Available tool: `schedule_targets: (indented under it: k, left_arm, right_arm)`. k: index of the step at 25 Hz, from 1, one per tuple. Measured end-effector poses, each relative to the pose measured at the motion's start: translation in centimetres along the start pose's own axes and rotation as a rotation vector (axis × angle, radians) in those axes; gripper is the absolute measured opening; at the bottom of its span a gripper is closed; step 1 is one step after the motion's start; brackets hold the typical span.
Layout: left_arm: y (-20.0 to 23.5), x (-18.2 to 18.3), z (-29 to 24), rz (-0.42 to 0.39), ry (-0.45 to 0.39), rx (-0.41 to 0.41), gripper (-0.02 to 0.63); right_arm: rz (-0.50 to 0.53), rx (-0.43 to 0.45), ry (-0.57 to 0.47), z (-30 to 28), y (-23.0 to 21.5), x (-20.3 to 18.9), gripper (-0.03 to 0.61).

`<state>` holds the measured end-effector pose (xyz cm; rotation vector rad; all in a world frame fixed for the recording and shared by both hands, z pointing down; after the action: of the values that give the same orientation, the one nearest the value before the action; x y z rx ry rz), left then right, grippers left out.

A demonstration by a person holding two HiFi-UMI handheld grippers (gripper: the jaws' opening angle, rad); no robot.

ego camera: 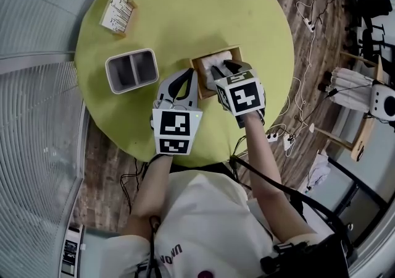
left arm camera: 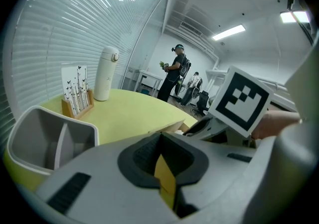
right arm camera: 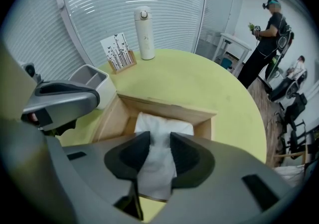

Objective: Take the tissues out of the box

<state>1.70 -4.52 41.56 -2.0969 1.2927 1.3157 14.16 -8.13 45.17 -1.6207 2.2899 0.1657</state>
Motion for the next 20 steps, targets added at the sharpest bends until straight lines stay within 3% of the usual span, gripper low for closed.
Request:
schedule_targets:
  k: [7,20]
  left_arm:
    - [0.0,-0.38,-0.08,0.004,0.007,-0.001,0.009]
    - [-0.53,-0.58,-0.43,0.012,0.025,-0.03,0.009]
  right_arm:
    - [0.043,-0.029,-0.031,-0.04,0.32,-0.1,0.103]
    - [0.023,-0.033,-0.078,0.43,0.09,-0.14,0.054]
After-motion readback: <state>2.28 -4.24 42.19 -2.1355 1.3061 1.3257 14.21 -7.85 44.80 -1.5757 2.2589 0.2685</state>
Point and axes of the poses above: the fingertips, and each gripper's own axes: z backward along the fingers, y to its left, x out of its top, the point moved 6 cm from there along z, backward along the fingers, and after that the axes turned 12 degrees about -z, right-handed, at the moved point
